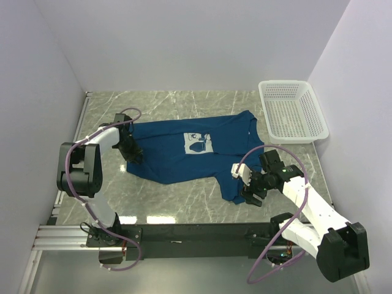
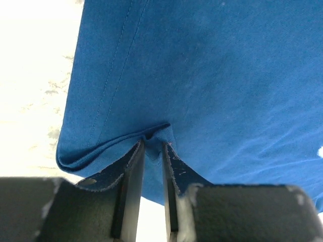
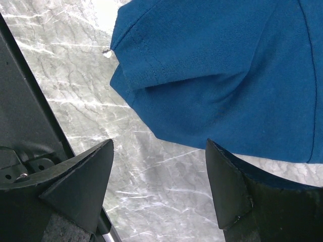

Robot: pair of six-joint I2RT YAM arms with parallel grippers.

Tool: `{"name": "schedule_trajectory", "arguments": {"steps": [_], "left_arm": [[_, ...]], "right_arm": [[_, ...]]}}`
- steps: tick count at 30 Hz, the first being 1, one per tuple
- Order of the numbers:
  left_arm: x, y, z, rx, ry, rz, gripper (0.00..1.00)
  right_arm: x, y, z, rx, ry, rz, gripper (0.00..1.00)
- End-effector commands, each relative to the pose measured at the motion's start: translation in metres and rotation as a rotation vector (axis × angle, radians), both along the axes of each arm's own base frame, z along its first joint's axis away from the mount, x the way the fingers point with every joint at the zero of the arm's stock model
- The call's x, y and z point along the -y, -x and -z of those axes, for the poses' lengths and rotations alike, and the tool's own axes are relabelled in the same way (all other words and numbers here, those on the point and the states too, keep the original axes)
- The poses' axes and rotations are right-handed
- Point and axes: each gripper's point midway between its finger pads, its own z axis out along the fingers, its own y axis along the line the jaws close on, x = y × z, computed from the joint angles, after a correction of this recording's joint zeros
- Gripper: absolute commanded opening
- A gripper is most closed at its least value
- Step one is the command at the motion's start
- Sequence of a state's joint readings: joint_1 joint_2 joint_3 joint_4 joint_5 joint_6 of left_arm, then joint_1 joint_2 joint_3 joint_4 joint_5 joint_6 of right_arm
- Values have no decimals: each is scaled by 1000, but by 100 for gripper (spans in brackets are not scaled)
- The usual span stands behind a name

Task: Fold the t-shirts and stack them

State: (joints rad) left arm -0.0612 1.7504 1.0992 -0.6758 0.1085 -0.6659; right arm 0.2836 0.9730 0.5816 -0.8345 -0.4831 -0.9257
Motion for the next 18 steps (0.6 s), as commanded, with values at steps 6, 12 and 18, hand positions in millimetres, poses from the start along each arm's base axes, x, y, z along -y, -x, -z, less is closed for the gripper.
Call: {"name": "schedule_trajectory", "arguments": {"steps": [6, 12, 18], "left_arm": [[2, -10, -6, 52, 8, 32, 1], [7, -14, -45, 165, 38, 59, 0], [14, -3, -54, 207, 100, 76, 1]], "right_arm": [[-6, 3, -6, 6, -20, -56, 80], [-11, 14, -13, 114, -32, -303, 80], [-20, 10, -4, 248, 10, -492, 81]]}}
